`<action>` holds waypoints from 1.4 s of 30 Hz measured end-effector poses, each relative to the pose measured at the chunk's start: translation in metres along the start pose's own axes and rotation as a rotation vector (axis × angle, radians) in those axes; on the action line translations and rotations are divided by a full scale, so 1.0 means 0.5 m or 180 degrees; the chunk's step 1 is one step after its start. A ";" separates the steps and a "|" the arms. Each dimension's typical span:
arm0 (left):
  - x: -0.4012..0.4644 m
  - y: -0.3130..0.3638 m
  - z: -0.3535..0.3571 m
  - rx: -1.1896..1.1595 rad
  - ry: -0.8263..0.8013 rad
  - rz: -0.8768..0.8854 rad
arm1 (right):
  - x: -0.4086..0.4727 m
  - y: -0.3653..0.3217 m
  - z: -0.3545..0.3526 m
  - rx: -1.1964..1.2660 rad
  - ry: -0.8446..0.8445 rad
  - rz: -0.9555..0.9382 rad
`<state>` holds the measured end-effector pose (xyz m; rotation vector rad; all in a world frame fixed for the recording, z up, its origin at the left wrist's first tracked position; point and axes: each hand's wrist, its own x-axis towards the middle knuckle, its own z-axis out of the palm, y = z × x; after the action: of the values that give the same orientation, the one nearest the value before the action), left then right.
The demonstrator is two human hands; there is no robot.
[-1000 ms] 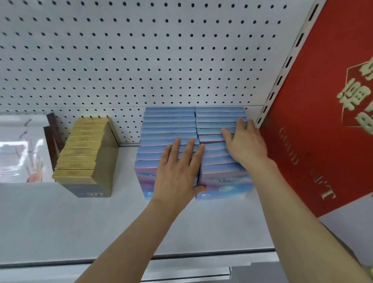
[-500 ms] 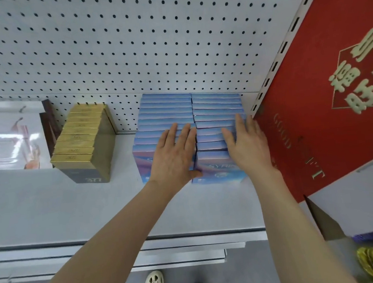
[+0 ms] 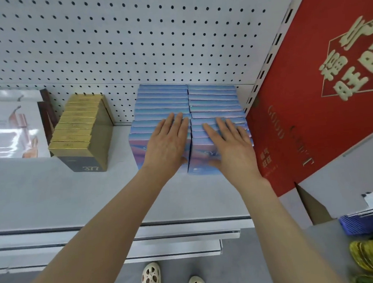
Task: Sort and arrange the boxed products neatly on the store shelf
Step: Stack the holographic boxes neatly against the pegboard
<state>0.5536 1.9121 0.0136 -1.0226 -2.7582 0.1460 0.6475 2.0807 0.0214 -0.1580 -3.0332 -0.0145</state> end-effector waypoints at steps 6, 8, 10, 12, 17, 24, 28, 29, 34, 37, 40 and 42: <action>-0.006 0.005 0.005 0.0108 0.0113 -0.0002 | 0.017 -0.003 0.013 0.0038 0.0300 0.0167; -0.004 0.009 0.002 0.0076 0.0116 -0.0057 | 0.019 -0.005 0.012 0.0081 0.0357 0.0168; -0.004 0.015 -0.002 0.0037 0.0086 -0.0119 | 0.018 -0.007 0.012 0.0083 0.0348 0.0177; -0.008 0.018 -0.005 -0.0003 0.0104 -0.0161 | 0.014 -0.009 0.010 -0.0019 0.0274 0.0201; -0.025 0.006 -0.009 0.0020 0.0147 -0.0178 | 0.004 -0.018 0.002 -0.0178 0.0183 0.0107; -0.046 -0.009 -0.013 -0.0048 0.0346 -0.0135 | 0.007 -0.037 -0.004 -0.0053 0.0304 0.0053; -0.054 -0.013 -0.010 -0.0141 0.0423 -0.0129 | 0.009 -0.039 -0.001 -0.0057 0.0311 0.0011; -0.056 -0.013 -0.008 -0.0186 0.0422 -0.0129 | 0.010 -0.040 0.002 -0.0055 0.0309 0.0007; -0.065 -0.015 0.007 -0.0238 0.0457 -0.0121 | 0.024 -0.043 0.009 -0.0091 0.0348 0.0056; -0.068 -0.017 0.015 -0.0252 0.0460 -0.0087 | 0.027 -0.047 0.008 -0.0113 0.0310 0.0096; -0.070 -0.017 0.014 -0.0194 0.0400 -0.0084 | 0.027 -0.048 0.005 -0.0111 0.0239 0.0093; -0.069 -0.017 0.011 -0.0138 0.0384 -0.0094 | 0.027 -0.049 0.001 -0.0127 0.0178 0.0091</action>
<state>0.5727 1.8829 0.0044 -0.9670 -2.6767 0.0192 0.6316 2.0576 0.0222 -0.2008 -2.9758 -0.0759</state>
